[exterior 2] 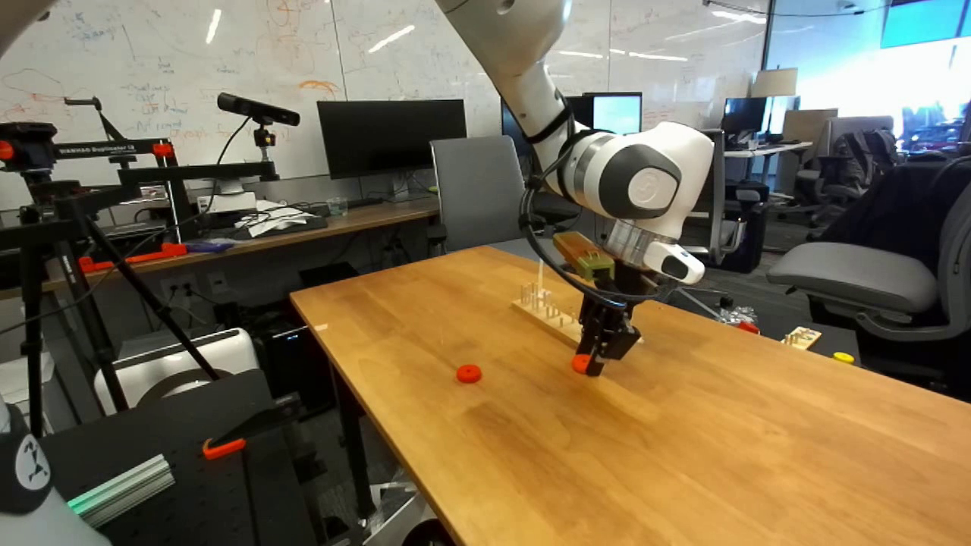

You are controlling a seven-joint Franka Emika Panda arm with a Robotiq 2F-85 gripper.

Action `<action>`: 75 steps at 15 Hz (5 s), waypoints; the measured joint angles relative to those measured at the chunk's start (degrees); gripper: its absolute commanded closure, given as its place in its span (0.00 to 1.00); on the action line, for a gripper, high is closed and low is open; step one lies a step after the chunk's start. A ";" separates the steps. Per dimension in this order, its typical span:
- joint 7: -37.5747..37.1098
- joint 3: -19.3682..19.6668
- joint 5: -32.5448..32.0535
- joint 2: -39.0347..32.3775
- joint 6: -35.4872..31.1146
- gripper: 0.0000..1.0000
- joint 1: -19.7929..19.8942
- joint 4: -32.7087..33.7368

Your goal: Put one orange ring on the wooden platform

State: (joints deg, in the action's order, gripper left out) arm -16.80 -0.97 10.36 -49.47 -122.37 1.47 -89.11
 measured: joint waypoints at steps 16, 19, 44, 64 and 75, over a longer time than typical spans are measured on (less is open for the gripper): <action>-0.97 -2.29 1.97 1.88 -1.74 0.82 -5.80 1.97; -2.54 -2.33 2.22 1.82 -1.69 0.82 -6.90 3.74; -10.96 -1.08 2.23 -7.94 8.46 0.82 -7.57 19.64; -11.67 -0.99 2.23 -10.51 12.12 0.82 -6.38 23.87; -11.65 -0.99 2.17 -10.30 12.10 0.82 -6.65 23.44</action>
State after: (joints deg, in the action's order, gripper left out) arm -28.44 -1.96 12.53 -59.77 -110.27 -5.19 -65.67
